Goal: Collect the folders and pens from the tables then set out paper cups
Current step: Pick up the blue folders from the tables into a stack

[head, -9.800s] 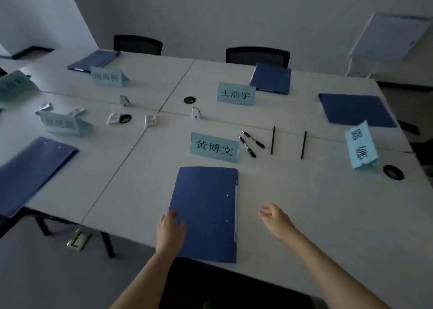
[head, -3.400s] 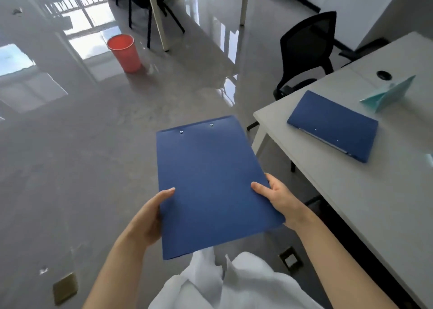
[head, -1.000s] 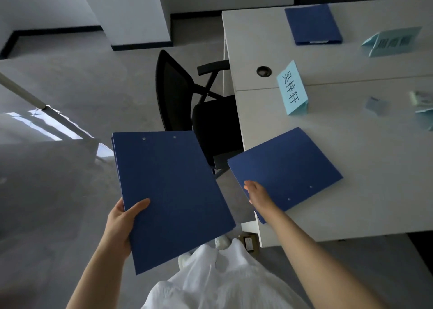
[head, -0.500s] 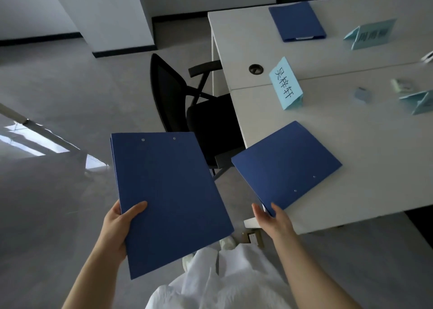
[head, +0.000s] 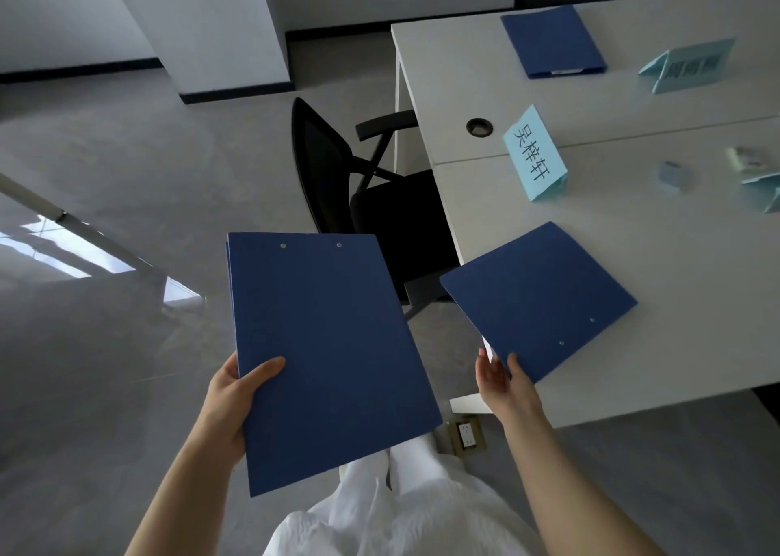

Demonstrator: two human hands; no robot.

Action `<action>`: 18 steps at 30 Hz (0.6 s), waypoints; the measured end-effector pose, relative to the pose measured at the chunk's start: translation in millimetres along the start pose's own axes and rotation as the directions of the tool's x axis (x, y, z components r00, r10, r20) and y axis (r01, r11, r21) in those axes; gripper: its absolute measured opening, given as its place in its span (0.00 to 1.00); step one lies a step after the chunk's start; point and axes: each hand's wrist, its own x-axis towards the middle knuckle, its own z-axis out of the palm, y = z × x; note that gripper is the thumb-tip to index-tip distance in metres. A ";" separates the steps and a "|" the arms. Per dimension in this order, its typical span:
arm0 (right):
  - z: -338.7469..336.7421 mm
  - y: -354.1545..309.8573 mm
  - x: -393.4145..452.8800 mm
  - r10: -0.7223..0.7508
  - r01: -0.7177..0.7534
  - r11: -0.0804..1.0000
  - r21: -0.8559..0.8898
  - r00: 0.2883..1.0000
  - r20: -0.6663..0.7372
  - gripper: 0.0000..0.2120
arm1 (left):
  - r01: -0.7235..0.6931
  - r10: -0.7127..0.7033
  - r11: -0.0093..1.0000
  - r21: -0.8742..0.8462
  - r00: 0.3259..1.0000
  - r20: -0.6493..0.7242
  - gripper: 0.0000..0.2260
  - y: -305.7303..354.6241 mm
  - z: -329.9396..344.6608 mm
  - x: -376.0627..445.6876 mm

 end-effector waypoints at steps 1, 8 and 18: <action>-1.1 -0.5 -1.4 -0.024 0.025 1.000 -0.015 0.999 0.026 0.17 | 0.003 -0.003 1.000 -0.003 1.000 0.007 0.13 0.7 0.1 0.8; -21.1 -10.6 -20.6 -0.086 0.084 0.996 0.019 0.965 0.248 0.42 | -0.004 0.005 1.000 -0.020 0.998 0.069 0.13 7.8 -5.7 2.3; -11.0 38.1 -55.3 0.059 0.044 0.967 -0.250 0.919 0.390 0.42 | -0.035 0.042 0.996 -0.080 0.996 0.080 0.14 26.3 -35.1 17.0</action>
